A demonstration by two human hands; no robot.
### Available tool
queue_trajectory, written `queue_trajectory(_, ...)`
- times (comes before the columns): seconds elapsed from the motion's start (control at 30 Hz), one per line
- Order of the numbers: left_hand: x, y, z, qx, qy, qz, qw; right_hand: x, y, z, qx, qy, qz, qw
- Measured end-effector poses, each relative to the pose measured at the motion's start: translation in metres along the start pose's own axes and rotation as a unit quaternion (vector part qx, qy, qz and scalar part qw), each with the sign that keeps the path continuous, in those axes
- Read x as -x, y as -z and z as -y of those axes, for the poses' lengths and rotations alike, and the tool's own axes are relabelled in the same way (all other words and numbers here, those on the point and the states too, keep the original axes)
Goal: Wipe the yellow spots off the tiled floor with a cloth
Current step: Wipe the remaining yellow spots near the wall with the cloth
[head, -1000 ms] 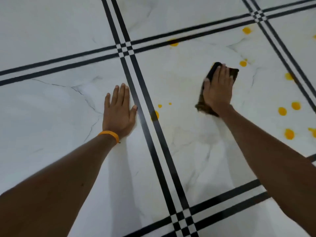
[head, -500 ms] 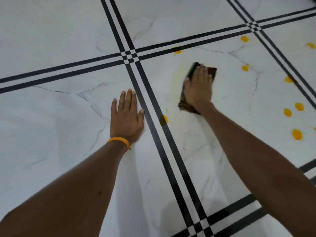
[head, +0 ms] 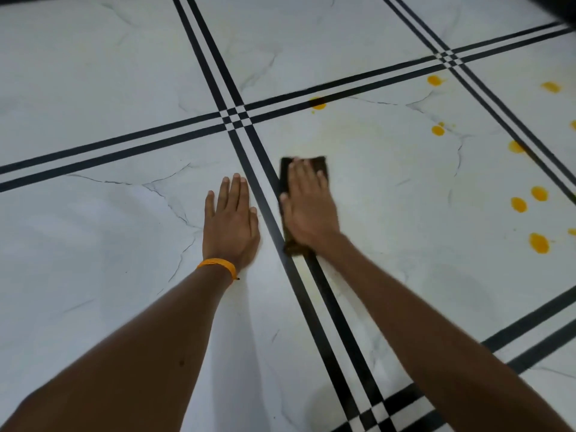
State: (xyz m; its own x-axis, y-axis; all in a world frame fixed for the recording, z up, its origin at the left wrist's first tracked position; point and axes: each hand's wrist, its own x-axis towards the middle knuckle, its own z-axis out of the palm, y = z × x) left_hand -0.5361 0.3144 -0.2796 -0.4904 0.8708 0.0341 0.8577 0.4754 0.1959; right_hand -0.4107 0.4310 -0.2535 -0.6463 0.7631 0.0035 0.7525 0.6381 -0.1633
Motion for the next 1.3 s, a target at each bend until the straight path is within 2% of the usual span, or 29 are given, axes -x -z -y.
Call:
queue_trajectory(0.07,-0.001,0.001,-0.001,0.001,-0.003,0.003,1.0,0.067,-0.005,0.001,-0.013,0.089,0.021,0.996)
queue_trajectory(0.13,0.001,0.0,-0.001,-0.002,0.001,0.003,1.0,0.104,-0.003,-0.035,-0.025,0.088,0.015,0.996)
queue_trajectory(0.23,0.0,-0.001,-0.002,-0.006,0.005,0.005,1.0,0.05,0.004,-0.085,-0.004,-0.048,-0.014,0.999)
queue_trajectory(0.3,0.0,-0.001,-0.003,-0.003,0.004,0.004,1.0,0.001,0.009,-0.071,-0.016,-0.135,-0.034,0.99)
queue_trajectory(0.33,0.0,0.0,-0.003,-0.001,0.004,0.004,1.0,-0.005,0.006,-0.049,-0.015,-0.138,-0.037,0.99)
queue_trajectory(0.37,0.0,0.001,-0.002,0.0,0.004,0.003,1.0,0.002,0.001,-0.023,-0.016,-0.105,-0.036,0.994)
queue_trajectory(0.43,-0.001,0.002,-0.001,0.001,0.003,0.003,1.0,0.06,-0.005,0.009,-0.029,0.034,0.003,0.999)
queue_trajectory(0.47,0.0,0.002,-0.001,0.002,0.004,0.007,1.0,0.095,-0.007,0.006,-0.033,0.097,0.028,0.994)
queue_trajectory(0.5,0.0,0.002,-0.001,0.001,0.004,0.006,1.0,0.119,-0.003,-0.013,-0.038,0.122,0.042,0.991)
queue_trajectory(0.57,-0.001,0.005,-0.002,0.005,0.0,0.008,1.0,0.121,0.007,-0.072,-0.035,0.074,0.007,0.997)
queue_trajectory(0.63,0.0,0.004,-0.006,0.004,0.0,0.01,1.0,0.083,0.019,-0.129,-0.013,-0.049,-0.007,0.999)
queue_trajectory(0.73,0.0,0.006,-0.006,-0.011,0.01,0.015,1.0,0.017,0.021,-0.138,0.001,-0.162,-0.004,0.987)
queue_trajectory(0.8,-0.014,0.019,-0.012,-0.038,-0.013,0.011,0.999,0.011,0.013,-0.102,0.009,-0.149,-0.029,0.988)
queue_trajectory(0.87,-0.045,0.033,-0.021,-0.045,-0.044,0.002,0.998,0.04,0.006,-0.075,-0.002,-0.036,-0.011,0.999)
queue_trajectory(0.93,-0.083,0.036,-0.031,-0.021,-0.07,0.0,0.997,0.066,0.006,-0.093,-0.009,0.052,0.025,0.998)
queue_trajectory(1.0,-0.116,0.027,-0.036,0.011,-0.066,0.014,0.998,0.058,0.014,-0.138,-0.003,0.016,0.011,1.0)
queue_trajectory(1.1,-0.164,0.01,-0.038,0.008,-0.051,0.072,0.996,-0.006,0.024,-0.198,-0.003,-0.144,-0.035,0.989)
queue_trajectory(1.13,-0.183,0.006,-0.036,-0.001,-0.065,0.067,0.996,-0.036,0.024,-0.207,-0.009,-0.166,-0.038,0.985)
queue_trajectory(1.2,-0.206,0.001,-0.031,-0.016,-0.083,0.063,0.994,-0.07,0.021,-0.202,0.006,-0.167,-0.029,0.986)
queue_trajectory(1.3,-0.221,-0.01,-0.028,-0.026,-0.084,0.058,0.994,-0.098,0.018,-0.218,0.025,-0.112,-0.023,0.993)
